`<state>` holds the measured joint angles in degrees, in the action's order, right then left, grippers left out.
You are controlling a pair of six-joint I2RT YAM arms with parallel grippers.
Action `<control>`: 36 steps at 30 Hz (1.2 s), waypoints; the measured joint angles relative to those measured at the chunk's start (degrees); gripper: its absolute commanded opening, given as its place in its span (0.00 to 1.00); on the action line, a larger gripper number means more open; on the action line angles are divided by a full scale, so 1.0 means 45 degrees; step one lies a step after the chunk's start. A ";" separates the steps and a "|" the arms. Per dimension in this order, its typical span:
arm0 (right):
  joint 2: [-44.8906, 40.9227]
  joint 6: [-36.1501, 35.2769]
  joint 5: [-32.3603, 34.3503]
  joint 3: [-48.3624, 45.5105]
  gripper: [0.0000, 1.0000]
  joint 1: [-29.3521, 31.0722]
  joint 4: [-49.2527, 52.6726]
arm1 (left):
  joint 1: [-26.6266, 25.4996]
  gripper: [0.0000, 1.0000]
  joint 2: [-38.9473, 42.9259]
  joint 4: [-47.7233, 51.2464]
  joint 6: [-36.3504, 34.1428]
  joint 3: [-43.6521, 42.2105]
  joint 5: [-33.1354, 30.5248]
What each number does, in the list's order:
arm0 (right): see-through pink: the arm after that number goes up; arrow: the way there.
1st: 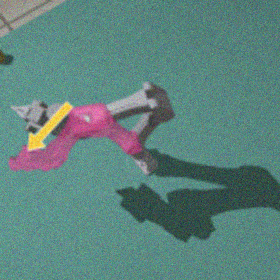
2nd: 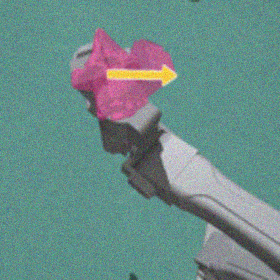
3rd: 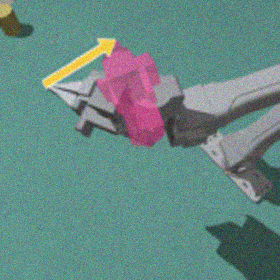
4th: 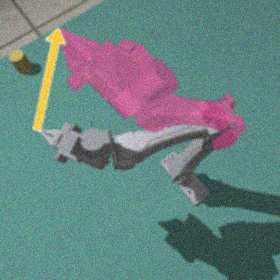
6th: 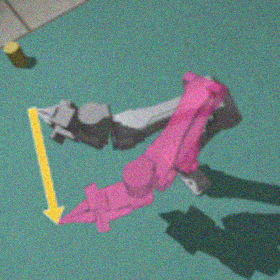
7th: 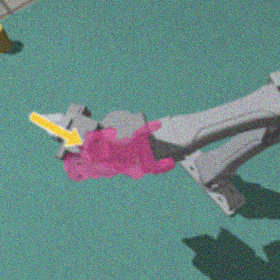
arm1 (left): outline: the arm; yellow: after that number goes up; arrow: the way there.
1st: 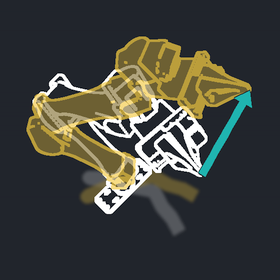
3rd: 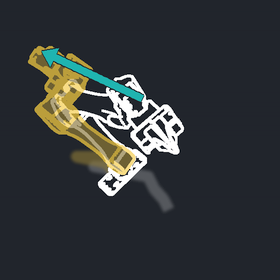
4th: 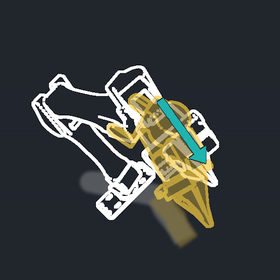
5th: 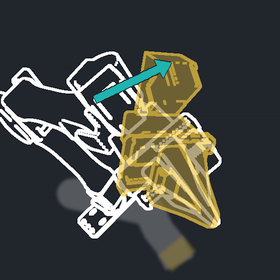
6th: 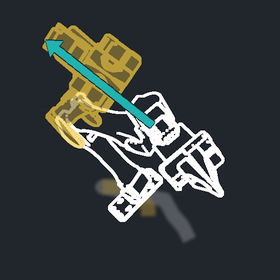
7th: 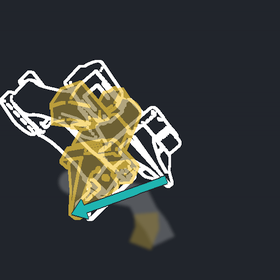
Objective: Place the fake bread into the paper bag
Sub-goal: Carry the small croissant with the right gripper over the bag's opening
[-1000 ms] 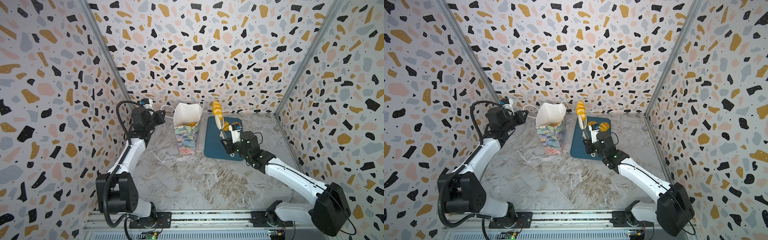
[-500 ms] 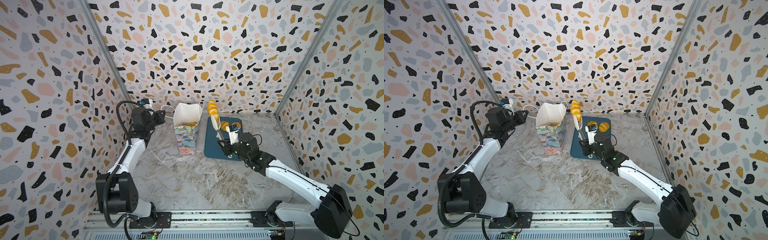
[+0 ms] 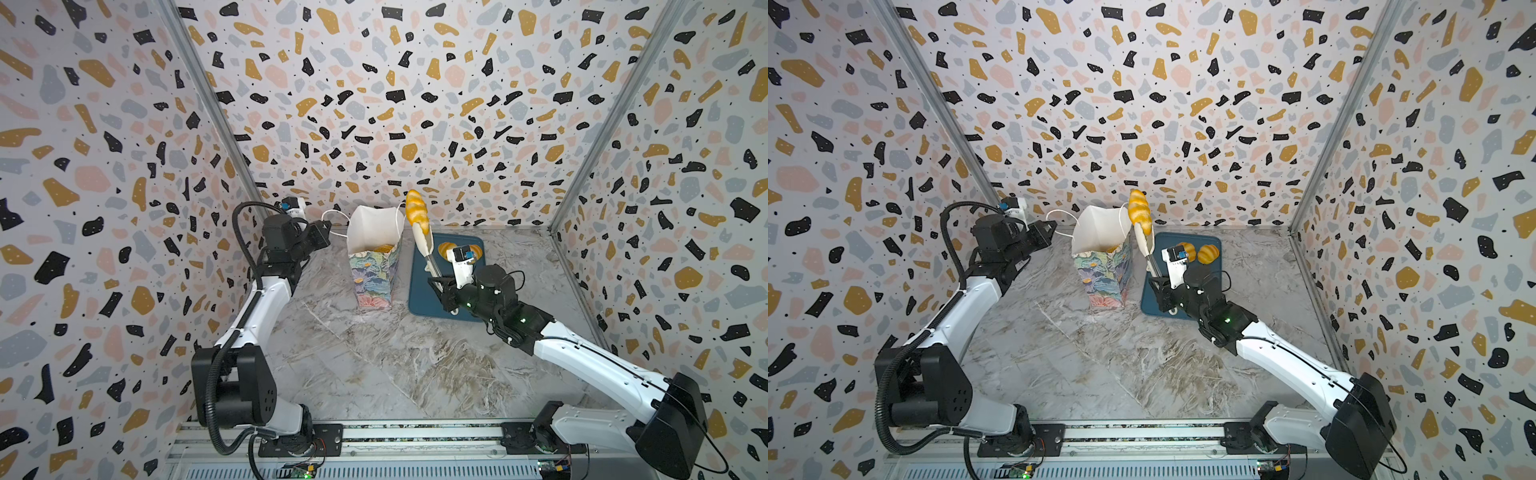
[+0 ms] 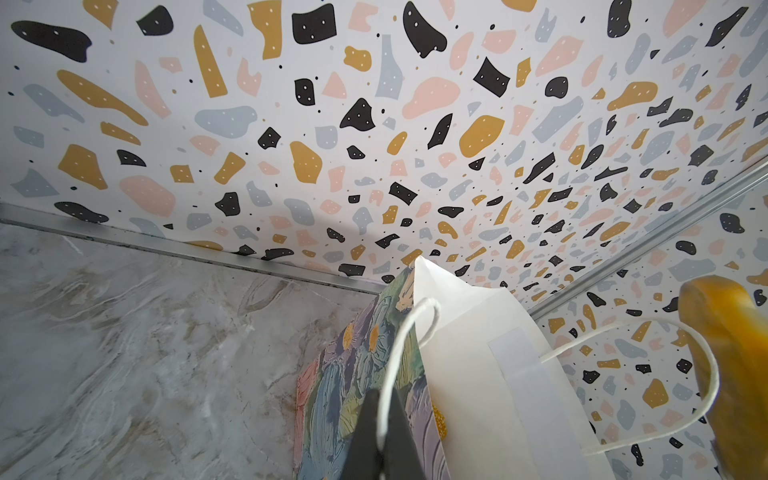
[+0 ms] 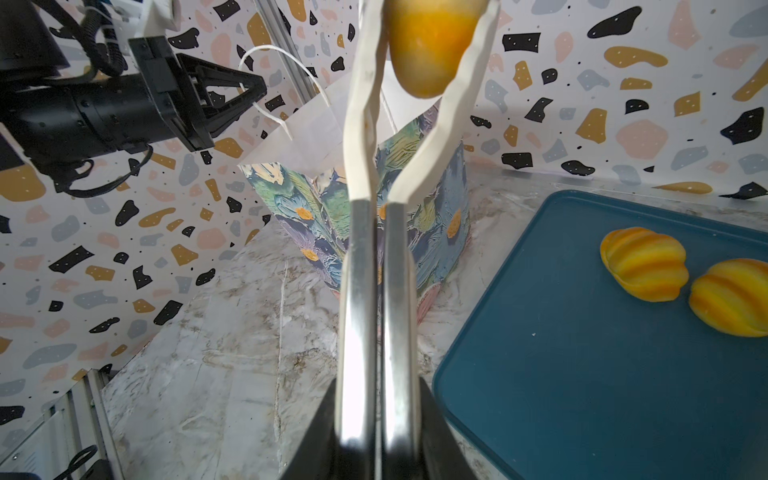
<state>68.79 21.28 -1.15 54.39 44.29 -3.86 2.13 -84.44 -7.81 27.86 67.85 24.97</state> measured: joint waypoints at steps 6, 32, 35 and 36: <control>0.0015 -0.0170 0.0199 0.0471 0.15 0.0525 -0.0005 | 0.0000 0.00 0.0000 0.0005 0.0005 0.0000 0.0000; 0.2856 -0.0714 0.0340 0.3395 0.20 0.1744 0.1175 | 0.0000 0.00 0.0000 0.0005 0.0000 0.0000 0.0000; 0.3279 -0.0719 0.0355 0.3842 0.21 0.1744 0.1685 | 0.0000 0.00 0.0000 0.0005 0.0005 0.0000 0.0000; 0.3405 -0.0719 0.0379 0.3973 0.22 0.1744 0.1831 | 0.0000 0.00 0.0000 0.0005 0.0005 0.0000 0.0000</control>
<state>84.12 18.04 0.56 72.27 52.14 4.38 2.13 -84.44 -7.79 27.88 67.85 24.97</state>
